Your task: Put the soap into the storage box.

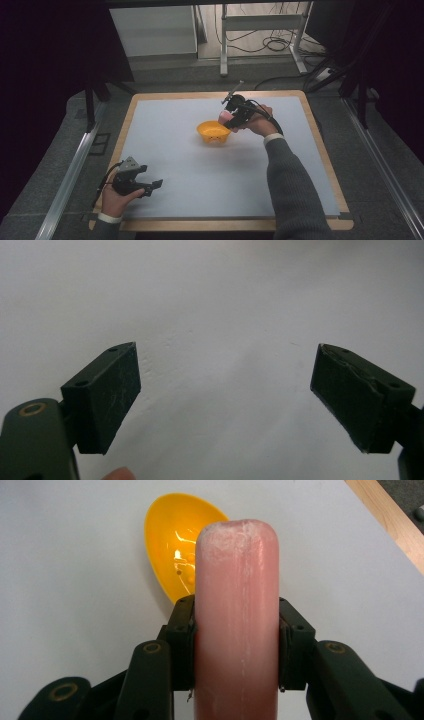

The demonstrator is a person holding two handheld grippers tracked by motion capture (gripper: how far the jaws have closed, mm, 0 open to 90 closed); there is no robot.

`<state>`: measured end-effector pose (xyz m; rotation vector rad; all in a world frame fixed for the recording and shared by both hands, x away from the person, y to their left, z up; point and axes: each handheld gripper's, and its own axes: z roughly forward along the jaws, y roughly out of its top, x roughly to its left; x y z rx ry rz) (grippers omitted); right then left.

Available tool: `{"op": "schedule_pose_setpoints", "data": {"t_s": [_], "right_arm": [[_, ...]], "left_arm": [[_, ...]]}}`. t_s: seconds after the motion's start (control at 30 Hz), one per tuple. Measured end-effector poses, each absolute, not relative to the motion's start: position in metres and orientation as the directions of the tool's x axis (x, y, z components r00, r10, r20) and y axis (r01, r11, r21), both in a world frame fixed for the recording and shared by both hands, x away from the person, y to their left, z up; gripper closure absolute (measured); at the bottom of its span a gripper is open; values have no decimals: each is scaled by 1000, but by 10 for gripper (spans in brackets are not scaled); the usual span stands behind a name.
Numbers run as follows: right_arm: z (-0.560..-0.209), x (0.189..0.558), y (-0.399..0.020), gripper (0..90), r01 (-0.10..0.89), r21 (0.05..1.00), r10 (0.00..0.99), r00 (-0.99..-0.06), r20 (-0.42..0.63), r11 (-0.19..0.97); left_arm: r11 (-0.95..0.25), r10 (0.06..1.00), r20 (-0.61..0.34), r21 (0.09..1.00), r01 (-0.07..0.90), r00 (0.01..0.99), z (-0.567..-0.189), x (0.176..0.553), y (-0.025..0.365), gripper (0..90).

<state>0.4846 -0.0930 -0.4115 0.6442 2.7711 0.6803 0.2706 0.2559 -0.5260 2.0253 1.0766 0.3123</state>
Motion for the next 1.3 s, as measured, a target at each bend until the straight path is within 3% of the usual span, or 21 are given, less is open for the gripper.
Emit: {"op": "schedule_pose_setpoints", "data": {"t_s": [1.3], "right_arm": [[-447, 513, -44, 593, 249, 431, 326, -939, -114, 867]], "left_arm": [[-316, 784, -138, 750, 581, 605, -525, 270, 259, 131]]}}
